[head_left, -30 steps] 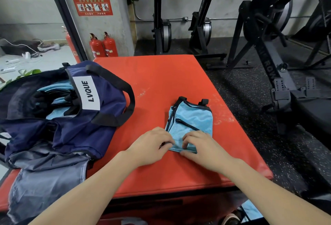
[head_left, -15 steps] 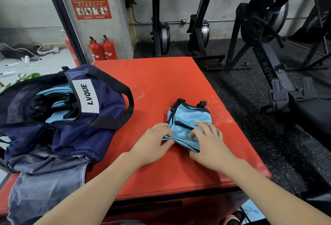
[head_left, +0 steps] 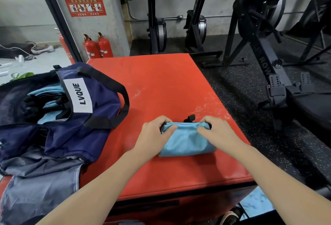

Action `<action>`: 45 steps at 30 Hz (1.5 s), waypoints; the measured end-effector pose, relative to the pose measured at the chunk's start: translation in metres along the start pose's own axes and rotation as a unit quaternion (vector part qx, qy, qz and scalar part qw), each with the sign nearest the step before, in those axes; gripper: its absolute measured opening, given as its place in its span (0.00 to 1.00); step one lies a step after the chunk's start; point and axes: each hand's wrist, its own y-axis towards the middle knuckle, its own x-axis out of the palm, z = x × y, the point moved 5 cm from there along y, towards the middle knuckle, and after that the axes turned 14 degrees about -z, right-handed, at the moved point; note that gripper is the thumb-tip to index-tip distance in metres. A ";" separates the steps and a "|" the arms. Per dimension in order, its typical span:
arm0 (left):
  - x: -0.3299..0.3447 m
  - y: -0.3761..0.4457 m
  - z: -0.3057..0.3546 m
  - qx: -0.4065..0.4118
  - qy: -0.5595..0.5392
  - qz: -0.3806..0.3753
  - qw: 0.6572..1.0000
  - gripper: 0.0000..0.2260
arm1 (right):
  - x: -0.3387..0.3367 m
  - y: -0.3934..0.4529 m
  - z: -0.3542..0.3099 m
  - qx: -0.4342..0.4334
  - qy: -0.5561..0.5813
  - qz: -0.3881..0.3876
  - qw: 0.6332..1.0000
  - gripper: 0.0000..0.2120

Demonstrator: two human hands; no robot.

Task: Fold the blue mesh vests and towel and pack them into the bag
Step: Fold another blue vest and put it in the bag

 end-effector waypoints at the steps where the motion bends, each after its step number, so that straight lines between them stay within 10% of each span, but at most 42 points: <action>1: 0.001 0.003 -0.005 -0.014 0.006 0.004 1.000 0.04 | 0.002 0.004 0.003 0.010 -0.005 0.002 1.000 0.02; 14: 0.021 0.023 -0.017 0.061 0.170 -0.096 0.979 0.10 | 0.007 0.020 0.017 0.127 -0.120 0.006 0.985 0.12; 23: 0.018 0.007 0.016 -0.092 0.394 -0.110 0.908 0.15 | 0.006 0.009 0.009 0.136 -0.096 0.069 0.984 0.22; 28: 0.031 -0.010 0.021 -0.158 0.210 -0.184 0.947 0.21 | 0.027 0.013 0.010 0.151 -0.048 -0.015 0.987 0.23; 36: 0.016 -0.019 0.028 -0.112 0.290 -0.115 0.943 0.11 | 0.037 0.024 0.006 0.118 0.115 -0.110 0.980 0.12; 41: -0.022 -0.004 -0.003 -0.070 0.094 -0.012 0.993 0.10 | 0.029 0.021 -0.017 0.067 0.255 -0.140 0.954 0.08; 45: -0.031 -0.007 -0.016 -0.096 -0.130 -0.156 0.974 0.12 | 0.026 0.018 -0.030 0.032 0.300 -0.189 0.934 0.11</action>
